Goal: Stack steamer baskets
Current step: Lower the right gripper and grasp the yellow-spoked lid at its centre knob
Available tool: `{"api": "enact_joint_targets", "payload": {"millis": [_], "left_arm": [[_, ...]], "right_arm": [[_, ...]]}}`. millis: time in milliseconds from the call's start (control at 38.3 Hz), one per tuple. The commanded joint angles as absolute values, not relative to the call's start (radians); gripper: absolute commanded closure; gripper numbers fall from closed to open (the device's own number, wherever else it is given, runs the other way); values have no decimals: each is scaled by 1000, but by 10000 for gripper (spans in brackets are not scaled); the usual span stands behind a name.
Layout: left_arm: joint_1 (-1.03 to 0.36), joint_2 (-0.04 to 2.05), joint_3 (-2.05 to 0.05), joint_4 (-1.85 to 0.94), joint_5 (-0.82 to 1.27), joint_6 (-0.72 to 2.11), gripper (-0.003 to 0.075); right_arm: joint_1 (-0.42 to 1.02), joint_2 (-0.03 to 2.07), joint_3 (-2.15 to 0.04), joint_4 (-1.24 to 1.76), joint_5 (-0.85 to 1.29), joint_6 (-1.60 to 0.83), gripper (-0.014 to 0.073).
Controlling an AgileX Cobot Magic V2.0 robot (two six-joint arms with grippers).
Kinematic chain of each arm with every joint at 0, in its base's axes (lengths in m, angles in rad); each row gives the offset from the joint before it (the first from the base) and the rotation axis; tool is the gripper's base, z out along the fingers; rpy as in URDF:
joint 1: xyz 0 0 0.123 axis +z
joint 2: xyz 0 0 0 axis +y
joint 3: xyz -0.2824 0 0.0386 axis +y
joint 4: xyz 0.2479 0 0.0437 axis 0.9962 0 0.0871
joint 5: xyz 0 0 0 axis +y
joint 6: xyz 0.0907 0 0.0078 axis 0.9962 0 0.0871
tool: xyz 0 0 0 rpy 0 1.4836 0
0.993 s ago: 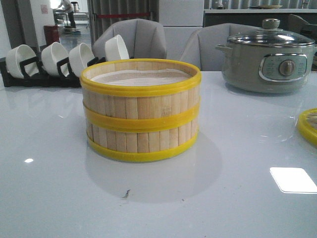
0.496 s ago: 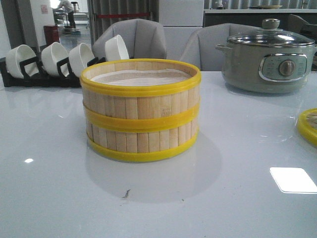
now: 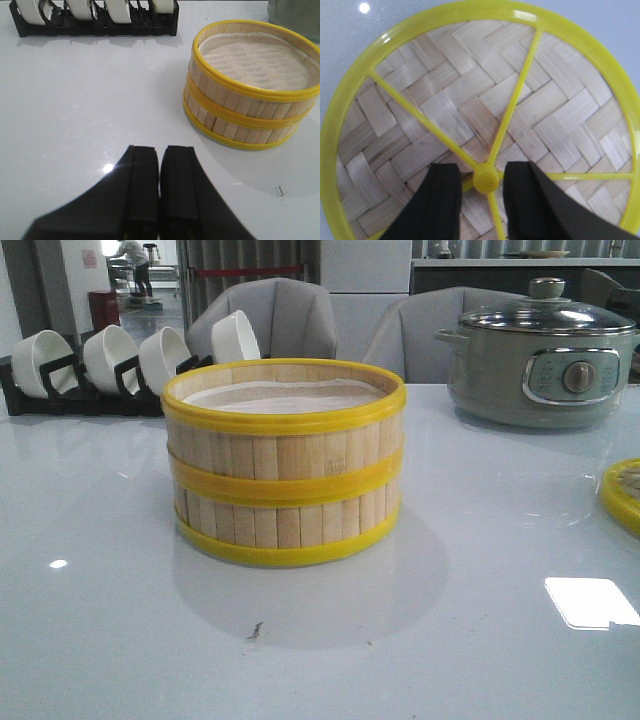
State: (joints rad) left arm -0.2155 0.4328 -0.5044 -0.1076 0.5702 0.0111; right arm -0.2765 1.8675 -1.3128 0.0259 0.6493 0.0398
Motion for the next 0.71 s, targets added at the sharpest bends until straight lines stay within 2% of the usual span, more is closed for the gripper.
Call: {"api": "enact_joint_targets", "payload": {"millis": [0,679], "left_arm": [[-215,437,-533,-111,486,0,637],[-215,437,-533,-111,486,0,637]], "right_arm": [[-282,1817,-1347,15,614,40,264],[-282,1844,-1347,15,618,40,264]]}}
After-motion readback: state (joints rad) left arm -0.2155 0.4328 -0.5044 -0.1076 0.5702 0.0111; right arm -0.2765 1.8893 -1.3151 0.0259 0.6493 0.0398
